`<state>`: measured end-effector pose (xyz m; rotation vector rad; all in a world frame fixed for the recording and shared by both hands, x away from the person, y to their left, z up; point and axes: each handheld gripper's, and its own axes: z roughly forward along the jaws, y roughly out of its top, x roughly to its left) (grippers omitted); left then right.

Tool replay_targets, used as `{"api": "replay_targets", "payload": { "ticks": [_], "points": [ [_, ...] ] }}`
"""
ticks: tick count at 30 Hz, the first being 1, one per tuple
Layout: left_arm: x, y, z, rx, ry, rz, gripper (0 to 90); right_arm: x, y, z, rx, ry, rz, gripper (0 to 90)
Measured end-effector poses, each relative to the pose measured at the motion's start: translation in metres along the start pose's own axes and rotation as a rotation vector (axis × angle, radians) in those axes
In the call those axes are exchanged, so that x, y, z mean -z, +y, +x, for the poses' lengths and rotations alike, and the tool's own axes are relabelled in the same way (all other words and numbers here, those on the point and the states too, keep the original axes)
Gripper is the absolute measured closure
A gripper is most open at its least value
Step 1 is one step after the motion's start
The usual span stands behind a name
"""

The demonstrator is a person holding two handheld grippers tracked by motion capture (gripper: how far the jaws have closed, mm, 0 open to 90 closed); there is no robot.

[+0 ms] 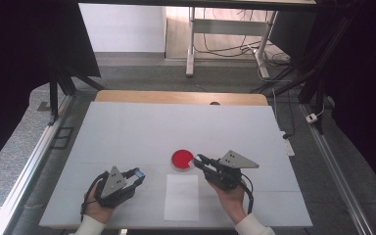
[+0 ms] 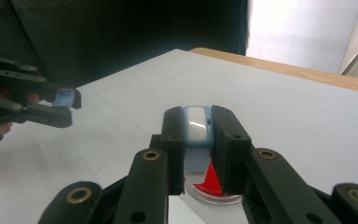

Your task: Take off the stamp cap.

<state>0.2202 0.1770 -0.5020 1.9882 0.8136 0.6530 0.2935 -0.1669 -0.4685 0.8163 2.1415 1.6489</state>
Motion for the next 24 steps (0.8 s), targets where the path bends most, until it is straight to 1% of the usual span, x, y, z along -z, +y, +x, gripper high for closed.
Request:
{"api": "replay_targets", "payload": {
  "ticks": [6,13,19,24],
  "points": [
    [0.009,-0.011,0.006,0.026,0.013,0.008,65.0,0.0,0.0,-0.001,0.006,-0.005,0.002,74.8],
    [0.009,-0.014,0.01,0.041,0.022,0.007,65.0,0.002,0.002,-0.002,0.009,-0.006,-0.005,74.7],
    [0.009,-0.016,0.013,0.045,0.026,0.01,64.9,0.003,0.004,-0.005,0.015,-0.01,-0.012,74.7],
    [0.008,-0.016,0.013,0.037,0.021,0.015,64.9,0.001,0.004,-0.006,0.023,-0.011,-0.002,74.7]
  ]
}}
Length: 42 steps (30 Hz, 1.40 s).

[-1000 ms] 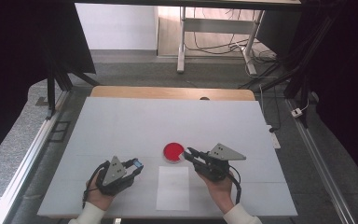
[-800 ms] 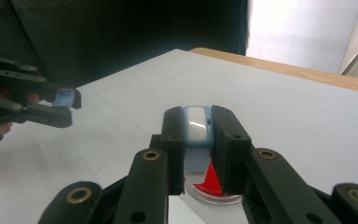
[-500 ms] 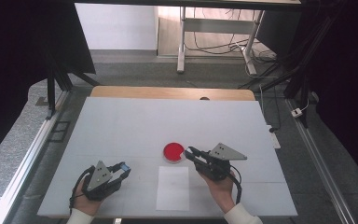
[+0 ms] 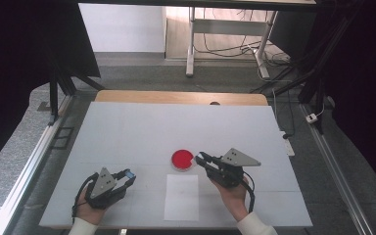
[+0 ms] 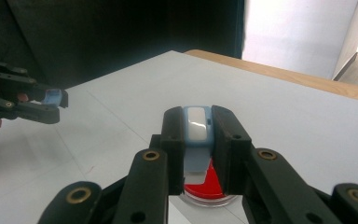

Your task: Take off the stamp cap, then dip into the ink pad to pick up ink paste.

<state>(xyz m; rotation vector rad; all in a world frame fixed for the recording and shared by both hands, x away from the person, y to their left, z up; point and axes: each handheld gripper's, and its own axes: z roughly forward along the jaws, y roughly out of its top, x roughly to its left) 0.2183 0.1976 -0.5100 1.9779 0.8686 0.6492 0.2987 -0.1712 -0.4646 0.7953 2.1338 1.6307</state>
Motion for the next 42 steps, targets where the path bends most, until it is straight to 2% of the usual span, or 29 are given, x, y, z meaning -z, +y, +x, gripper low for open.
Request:
{"api": "replay_targets", "payload": {
  "ticks": [8,16,20,25,30,36,42],
  "points": [
    [0.0,0.0,0.0,-0.001,0.006,0.004,64.8,-0.005,0.004,-0.004,0.007,0.012,0.018,74.8],
    [-0.002,0.0,-0.001,-0.001,-0.004,0.008,64.8,-0.011,0.012,-0.016,0.017,0.029,0.053,74.8],
    [-0.002,0.0,-0.001,-0.002,-0.005,0.012,64.8,-0.017,0.016,-0.016,0.043,0.052,0.076,74.9],
    [-0.003,0.0,0.0,0.001,-0.004,0.012,64.8,-0.023,0.018,-0.014,0.049,0.07,0.117,75.0],
    [-0.004,0.0,-0.001,0.001,-0.007,0.014,64.8,-0.037,0.025,-0.012,0.073,0.063,0.127,74.9],
    [-0.004,-0.001,0.0,0.005,-0.01,0.016,64.8,-0.054,0.027,-0.013,0.091,0.051,0.174,74.9],
    [-0.004,-0.001,0.0,0.007,-0.012,0.018,64.8,-0.065,0.026,-0.015,0.074,0.062,0.21,74.9]
  ]
}}
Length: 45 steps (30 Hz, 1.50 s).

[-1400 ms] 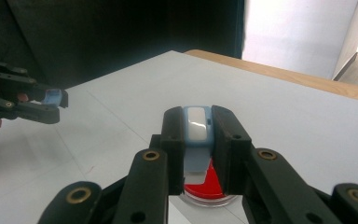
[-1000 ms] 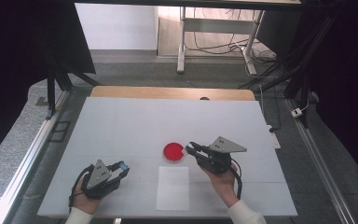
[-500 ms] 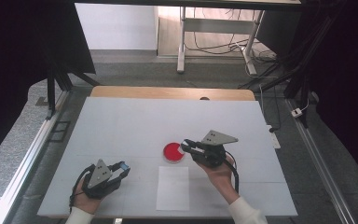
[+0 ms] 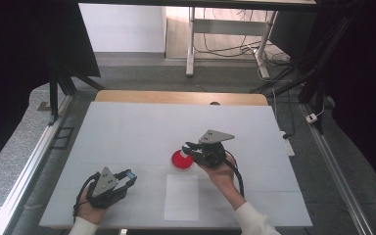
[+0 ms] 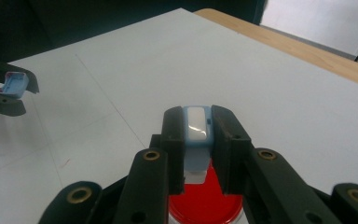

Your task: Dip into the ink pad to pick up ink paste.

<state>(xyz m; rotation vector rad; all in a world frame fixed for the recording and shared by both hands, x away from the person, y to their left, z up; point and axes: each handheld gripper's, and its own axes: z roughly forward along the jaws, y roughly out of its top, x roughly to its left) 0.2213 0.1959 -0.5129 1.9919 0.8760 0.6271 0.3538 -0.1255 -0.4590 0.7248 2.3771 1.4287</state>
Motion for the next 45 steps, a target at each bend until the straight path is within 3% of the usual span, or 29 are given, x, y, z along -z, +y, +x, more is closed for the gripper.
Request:
{"api": "replay_targets", "payload": {
  "ticks": [15,45],
  "points": [
    [-0.001,0.0,0.001,0.006,-0.001,0.002,64.8,-0.022,-0.004,-0.005,0.015,-0.012,0.09,74.9],
    [-0.002,0.0,0.001,0.004,-0.005,0.007,64.7,-0.038,-0.016,-0.004,0.037,-0.017,0.145,74.9]
  ]
}}
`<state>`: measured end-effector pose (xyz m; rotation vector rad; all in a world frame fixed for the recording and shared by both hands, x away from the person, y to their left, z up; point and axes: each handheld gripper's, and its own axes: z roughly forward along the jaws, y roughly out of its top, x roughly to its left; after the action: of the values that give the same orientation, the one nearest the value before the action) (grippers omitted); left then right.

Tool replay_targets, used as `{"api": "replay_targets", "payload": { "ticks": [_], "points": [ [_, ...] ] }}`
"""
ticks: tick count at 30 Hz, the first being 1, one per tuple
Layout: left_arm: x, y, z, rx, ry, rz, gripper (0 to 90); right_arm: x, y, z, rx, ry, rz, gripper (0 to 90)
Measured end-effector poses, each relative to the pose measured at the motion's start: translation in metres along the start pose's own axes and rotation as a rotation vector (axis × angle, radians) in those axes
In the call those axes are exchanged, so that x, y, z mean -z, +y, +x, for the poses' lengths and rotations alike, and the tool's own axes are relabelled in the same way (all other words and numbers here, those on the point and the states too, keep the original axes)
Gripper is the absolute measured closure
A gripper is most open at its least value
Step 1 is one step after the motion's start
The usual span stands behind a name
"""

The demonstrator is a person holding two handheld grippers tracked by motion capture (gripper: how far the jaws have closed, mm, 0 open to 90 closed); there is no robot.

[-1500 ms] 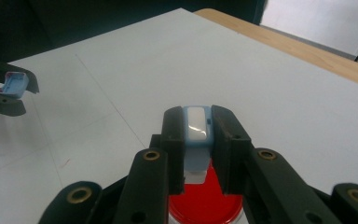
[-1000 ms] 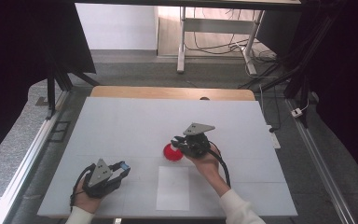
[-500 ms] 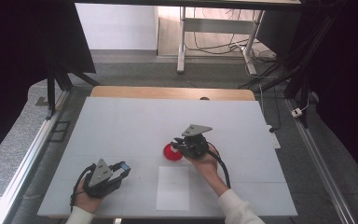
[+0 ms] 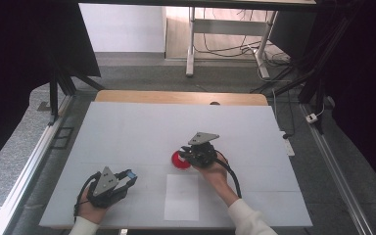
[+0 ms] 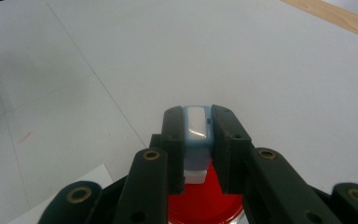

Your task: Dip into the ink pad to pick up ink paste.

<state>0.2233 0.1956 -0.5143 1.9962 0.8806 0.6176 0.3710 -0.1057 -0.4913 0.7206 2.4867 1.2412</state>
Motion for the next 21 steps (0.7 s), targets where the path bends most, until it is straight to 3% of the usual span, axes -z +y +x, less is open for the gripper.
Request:
{"api": "replay_targets", "payload": {
  "ticks": [21],
  "points": [
    [0.0001,-0.0001,0.0001,0.0,-0.002,0.001,64.7,-0.004,-0.0033,0.0003,0.008,0.001,0.019,74.8]
  ]
}}
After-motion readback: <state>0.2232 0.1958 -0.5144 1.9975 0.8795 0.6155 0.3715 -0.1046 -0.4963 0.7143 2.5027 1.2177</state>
